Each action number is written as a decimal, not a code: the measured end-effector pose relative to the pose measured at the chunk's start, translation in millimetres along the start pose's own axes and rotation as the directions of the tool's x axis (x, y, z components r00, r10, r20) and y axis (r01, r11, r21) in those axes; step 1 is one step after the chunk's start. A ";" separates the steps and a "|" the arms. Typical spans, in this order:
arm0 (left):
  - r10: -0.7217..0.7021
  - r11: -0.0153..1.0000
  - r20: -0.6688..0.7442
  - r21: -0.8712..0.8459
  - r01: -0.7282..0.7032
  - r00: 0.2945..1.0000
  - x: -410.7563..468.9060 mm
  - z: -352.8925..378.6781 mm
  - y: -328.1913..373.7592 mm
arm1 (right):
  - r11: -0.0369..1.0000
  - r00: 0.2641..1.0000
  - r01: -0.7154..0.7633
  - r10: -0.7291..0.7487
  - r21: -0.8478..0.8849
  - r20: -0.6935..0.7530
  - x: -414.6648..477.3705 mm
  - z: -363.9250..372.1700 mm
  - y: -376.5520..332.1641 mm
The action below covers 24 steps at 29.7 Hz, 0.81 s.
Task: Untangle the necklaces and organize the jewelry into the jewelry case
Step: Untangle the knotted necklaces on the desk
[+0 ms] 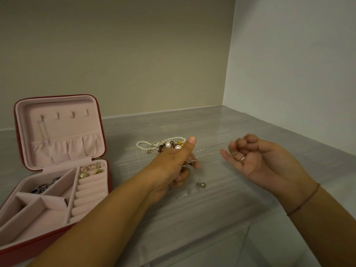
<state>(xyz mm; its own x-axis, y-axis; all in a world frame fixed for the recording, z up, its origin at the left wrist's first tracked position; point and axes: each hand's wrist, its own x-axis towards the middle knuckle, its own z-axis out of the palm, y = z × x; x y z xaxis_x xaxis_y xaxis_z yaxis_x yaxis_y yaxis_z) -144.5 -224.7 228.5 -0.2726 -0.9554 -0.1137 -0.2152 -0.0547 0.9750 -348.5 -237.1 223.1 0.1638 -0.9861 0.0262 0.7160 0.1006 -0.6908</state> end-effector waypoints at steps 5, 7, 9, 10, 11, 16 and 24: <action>0.003 0.956 0.086 -0.291 0.022 0.996 4.6 -3.0 -1.3 | 0.994 0.993 -0.027 0.014 0.108 0.121 3.3 -13.7 -3.6; 0.016 0.901 0.142 -0.432 0.048 0.990 5.1 -3.7 -0.5 | 0.993 0.988 -0.041 0.024 0.107 0.153 3.5 -17.1 -4.2; 0.058 0.852 0.182 -0.522 0.046 0.982 5.8 -4.8 -0.7 | 0.992 0.983 -0.059 0.038 0.110 0.180 3.1 -20.1 -4.2; 0.084 0.827 0.191 -0.561 0.038 0.978 5.7 -5.4 -0.3 | 0.992 0.980 -0.069 0.047 0.107 0.193 2.5 -21.2 -3.8; 0.108 0.801 0.191 -0.598 0.028 0.976 5.9 -6.2 -0.1 | 0.992 0.978 -0.075 0.053 0.105 0.203 1.8 -22.6 -3.8; 0.160 0.734 0.137 -0.679 -0.025 0.977 4.9 -9.5 1.9 | 0.989 0.959 -0.118 0.090 0.089 0.270 6.6 -40.1 -9.4; 0.095 0.792 -0.195 -0.579 -0.193 0.976 11.4 -11.8 -3.0 | 0.991 0.860 -0.100 0.131 -0.088 0.494 7.1 -75.8 -26.4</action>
<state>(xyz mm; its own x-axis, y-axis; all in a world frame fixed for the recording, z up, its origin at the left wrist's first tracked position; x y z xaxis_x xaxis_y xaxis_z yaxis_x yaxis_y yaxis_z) -135.9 -238.8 226.6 -0.1037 -0.9944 0.0187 0.4248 -0.0273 0.9049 -417.7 -256.8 186.8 0.5695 -0.7695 0.2891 0.6333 0.1864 -0.7512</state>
